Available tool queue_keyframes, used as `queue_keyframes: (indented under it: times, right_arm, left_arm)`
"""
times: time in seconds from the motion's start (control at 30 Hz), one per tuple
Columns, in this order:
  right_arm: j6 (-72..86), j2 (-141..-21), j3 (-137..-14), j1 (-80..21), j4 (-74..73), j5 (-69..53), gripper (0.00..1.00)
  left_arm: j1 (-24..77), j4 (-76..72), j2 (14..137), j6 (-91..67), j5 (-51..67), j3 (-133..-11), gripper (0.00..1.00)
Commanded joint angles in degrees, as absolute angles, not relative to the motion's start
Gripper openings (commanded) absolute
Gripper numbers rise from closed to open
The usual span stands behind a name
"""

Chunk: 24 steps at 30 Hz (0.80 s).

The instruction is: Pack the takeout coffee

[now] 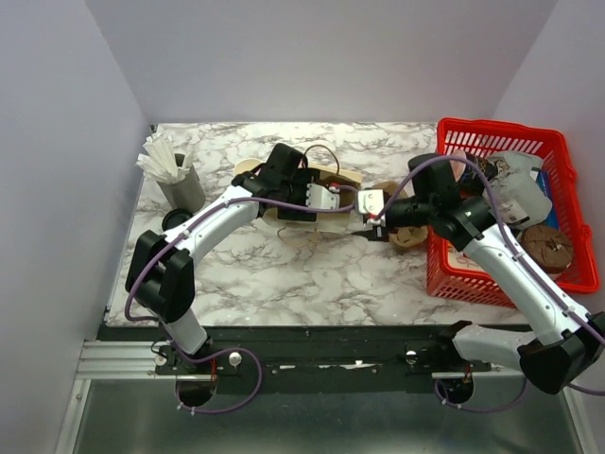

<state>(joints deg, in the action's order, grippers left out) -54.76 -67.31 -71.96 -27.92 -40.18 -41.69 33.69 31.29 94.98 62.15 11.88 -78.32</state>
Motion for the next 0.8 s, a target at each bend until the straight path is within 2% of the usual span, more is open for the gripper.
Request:
queue_keyframes:
  times: [0.0,0.2,0.33,0.43,0.57,0.77]
  right_arm:
    - [-67.92,-66.36,-66.72,-33.55,-38.68,-38.59,0.62]
    - [-65.84,-69.16,-61.35,-40.51,-25.5,-29.98,0.61]
    - [-65.56,-71.8,-60.91,-41.75,-21.89,-26.46,0.61]
    - [-64.35,-69.53,-59.42,-41.84,-18.47,-23.22,0.59]
    - [-57.06,-63.47,-59.5,-41.66,-17.92,-16.1,0.68]
    - [-49.75,-57.31,-64.77,-41.4,-24.87,-17.31,0.79]
  left_arm:
    - [33.31,33.22,96.77,59.15,13.89,-80.16,0.0]
    - [33.31,33.14,96.77,57.13,14.24,-80.16,0.0]
    - [33.31,32.87,96.59,56.6,14.15,-79.63,0.0]
    - [33.31,32.96,96.42,56.34,14.33,-79.72,0.0]
    - [33.31,32.61,96.5,56.51,13.97,-79.63,0.0]
    - [33.31,32.78,96.59,56.25,14.41,-79.89,0.0]
